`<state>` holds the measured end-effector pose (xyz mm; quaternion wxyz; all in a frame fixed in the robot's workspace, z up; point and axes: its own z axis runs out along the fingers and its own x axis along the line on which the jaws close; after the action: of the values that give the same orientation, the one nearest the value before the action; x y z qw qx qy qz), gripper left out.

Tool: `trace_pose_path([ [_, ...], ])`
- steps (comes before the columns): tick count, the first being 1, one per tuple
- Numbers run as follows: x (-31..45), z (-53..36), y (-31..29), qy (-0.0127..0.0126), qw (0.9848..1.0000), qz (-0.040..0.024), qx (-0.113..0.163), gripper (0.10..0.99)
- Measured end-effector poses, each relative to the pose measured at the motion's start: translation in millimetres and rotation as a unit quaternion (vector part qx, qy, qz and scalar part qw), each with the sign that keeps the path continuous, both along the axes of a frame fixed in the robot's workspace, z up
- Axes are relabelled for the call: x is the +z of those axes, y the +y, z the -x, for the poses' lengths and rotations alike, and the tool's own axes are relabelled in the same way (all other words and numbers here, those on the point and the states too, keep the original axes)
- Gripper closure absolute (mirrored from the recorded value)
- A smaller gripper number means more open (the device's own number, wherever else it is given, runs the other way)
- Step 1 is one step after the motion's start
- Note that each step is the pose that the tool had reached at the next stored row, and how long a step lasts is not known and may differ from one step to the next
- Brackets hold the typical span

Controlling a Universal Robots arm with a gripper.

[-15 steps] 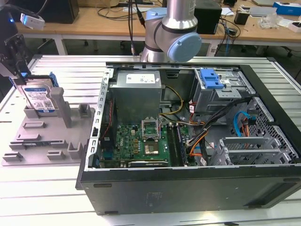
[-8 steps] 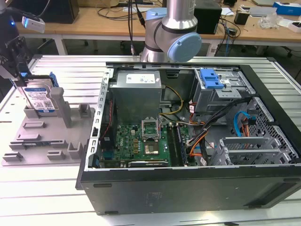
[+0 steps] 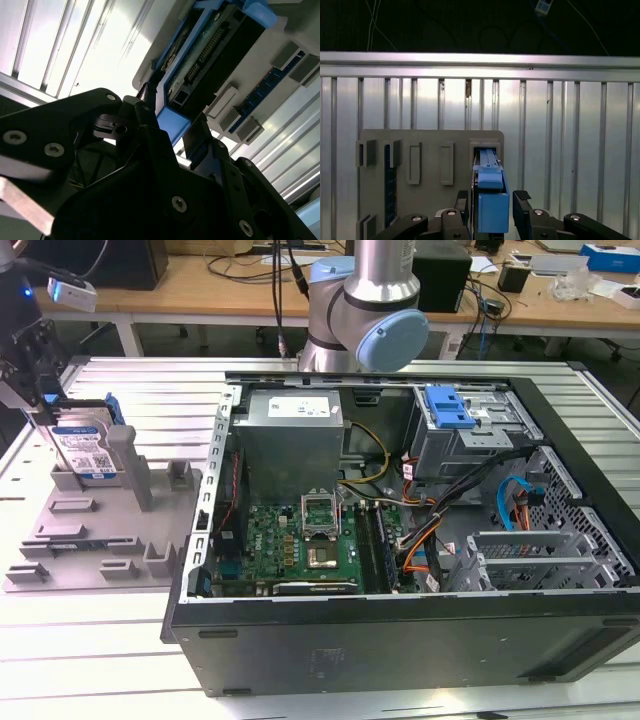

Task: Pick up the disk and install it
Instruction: 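Pick up the disk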

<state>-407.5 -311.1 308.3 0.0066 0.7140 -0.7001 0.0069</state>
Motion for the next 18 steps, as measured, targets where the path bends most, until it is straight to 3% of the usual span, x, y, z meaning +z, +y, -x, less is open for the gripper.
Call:
trace_pose_path([
  [12, -5.4, 0.0, 0.0, 0.0001, 1.0, -0.0002, -0.009, 0.604],
  [15, -6.6, 0.0, 0.0, 0.0001, 0.9999, -0.0003, -0.011, 0.62],
  [16, -7.0, 0.0, 0.0, 0.0, 0.9999, -0.0003, -0.012, 0.694],
  [18, -7.9, 0.0, 0.0, 0.0001, 0.9999, -0.0004, -0.013, 0.694],
])
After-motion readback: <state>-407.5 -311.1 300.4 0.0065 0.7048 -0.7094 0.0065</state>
